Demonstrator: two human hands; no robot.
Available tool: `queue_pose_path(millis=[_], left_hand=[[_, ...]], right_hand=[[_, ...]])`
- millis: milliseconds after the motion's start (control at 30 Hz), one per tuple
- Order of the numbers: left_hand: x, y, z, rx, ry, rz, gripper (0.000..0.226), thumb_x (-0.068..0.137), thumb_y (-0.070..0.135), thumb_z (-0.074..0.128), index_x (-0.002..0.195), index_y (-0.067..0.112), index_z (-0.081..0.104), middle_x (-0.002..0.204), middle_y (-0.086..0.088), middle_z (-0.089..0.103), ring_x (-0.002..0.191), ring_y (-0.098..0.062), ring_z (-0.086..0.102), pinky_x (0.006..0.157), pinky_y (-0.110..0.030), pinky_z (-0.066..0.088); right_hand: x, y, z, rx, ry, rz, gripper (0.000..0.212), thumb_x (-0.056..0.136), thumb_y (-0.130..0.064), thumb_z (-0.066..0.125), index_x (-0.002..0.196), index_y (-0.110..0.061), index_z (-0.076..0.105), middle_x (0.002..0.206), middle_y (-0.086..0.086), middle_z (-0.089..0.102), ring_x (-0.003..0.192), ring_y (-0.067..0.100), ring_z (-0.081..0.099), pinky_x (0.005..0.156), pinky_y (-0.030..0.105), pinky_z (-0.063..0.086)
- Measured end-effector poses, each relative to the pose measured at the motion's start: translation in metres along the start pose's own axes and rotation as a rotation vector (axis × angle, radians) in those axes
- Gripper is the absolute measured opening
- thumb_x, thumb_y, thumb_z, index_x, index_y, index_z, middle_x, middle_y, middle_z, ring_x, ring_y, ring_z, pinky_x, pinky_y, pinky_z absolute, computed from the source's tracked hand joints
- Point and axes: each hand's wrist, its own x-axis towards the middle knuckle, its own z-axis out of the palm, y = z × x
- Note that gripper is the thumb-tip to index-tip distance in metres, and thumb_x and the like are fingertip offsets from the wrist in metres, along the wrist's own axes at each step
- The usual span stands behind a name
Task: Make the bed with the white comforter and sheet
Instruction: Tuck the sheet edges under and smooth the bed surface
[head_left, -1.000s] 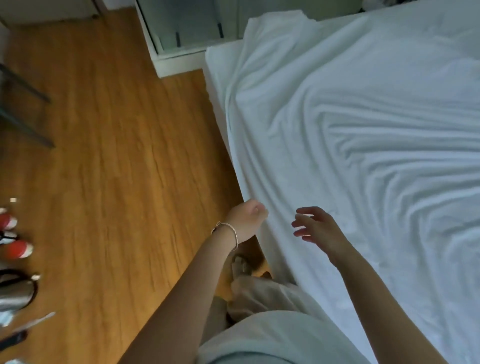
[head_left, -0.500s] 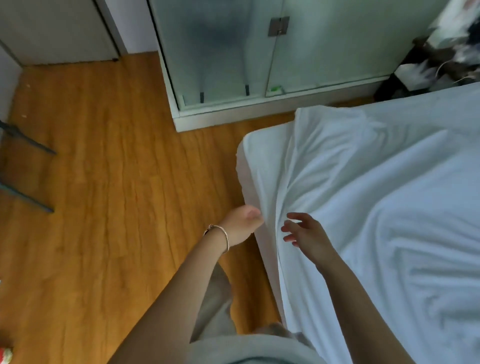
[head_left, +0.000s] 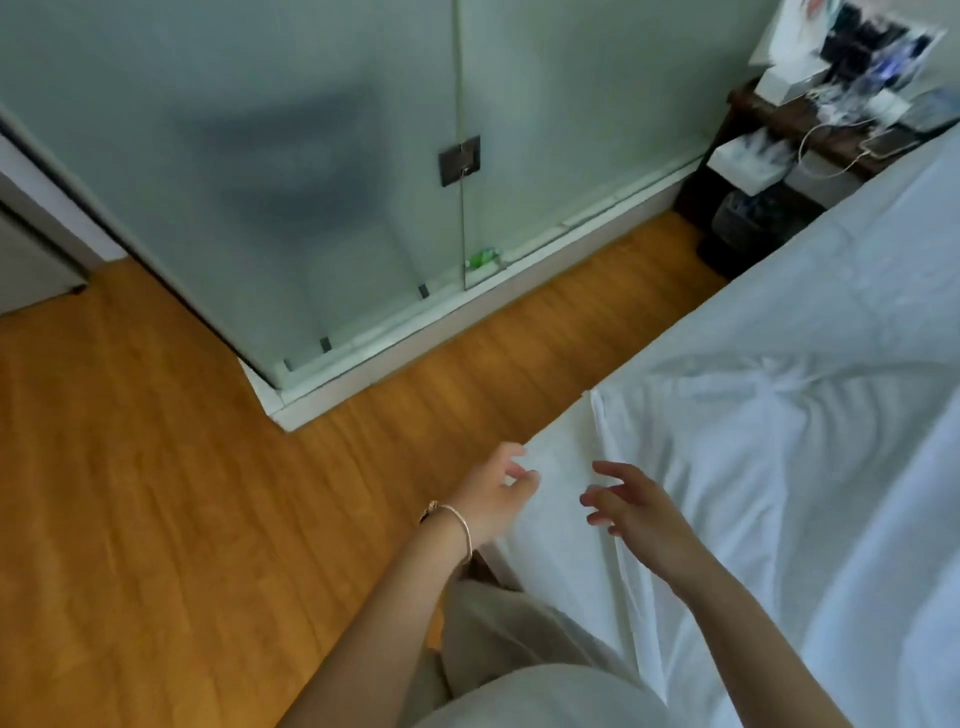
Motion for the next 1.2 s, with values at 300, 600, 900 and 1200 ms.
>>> queue_pose_path(millis=[300,600,900,1200], left_hand=[[0.170,0.091,-0.100,0.312,-0.289,0.129,0.038,0.100,0.041,0.041,0.135,0.028,0.044,0.125,0.004,0.057,0.111,-0.014,0.057,0.088,-0.026,0.048],[0.340,0.158,-0.116,0.718,-0.729,0.349,0.034,0.099,0.040,0.038,0.126,0.025,0.053,0.115,0.004,0.063,0.100,-0.015,0.061,0.090,-0.040,0.052],[0.352,0.173,-0.005,0.984,-1.162,0.377,0.041,0.096,0.028,0.050,0.135,0.018,0.048,0.131,-0.005,0.054,0.116,-0.024,0.054,0.100,-0.037,0.046],[0.355,0.141,0.089,1.115,-1.105,0.499,0.093,0.082,0.037,0.071,0.150,0.042,0.009,0.155,-0.011,0.008,0.136,-0.040,0.030,0.110,-0.043,0.034]], right_hand=[[0.146,-0.090,-0.007,0.245,0.227,0.168,0.033,0.098,-0.031,0.052,0.130,-0.022,0.052,0.102,-0.002,0.069,0.088,0.012,0.068,0.091,0.033,0.051],[0.228,-0.123,0.011,0.696,0.733,0.497,0.028,0.097,-0.026,0.056,0.124,-0.018,0.055,0.099,0.004,0.068,0.088,0.020,0.067,0.092,0.041,0.052],[0.225,-0.095,0.045,1.174,1.049,0.740,0.035,0.096,-0.016,0.055,0.131,-0.014,0.049,0.102,0.013,0.066,0.081,0.023,0.063,0.076,0.036,0.050],[0.244,-0.036,0.017,1.148,1.174,0.979,0.103,0.077,-0.060,0.071,0.149,-0.053,-0.002,0.160,0.015,-0.007,0.141,0.045,0.022,0.109,0.054,0.036]])
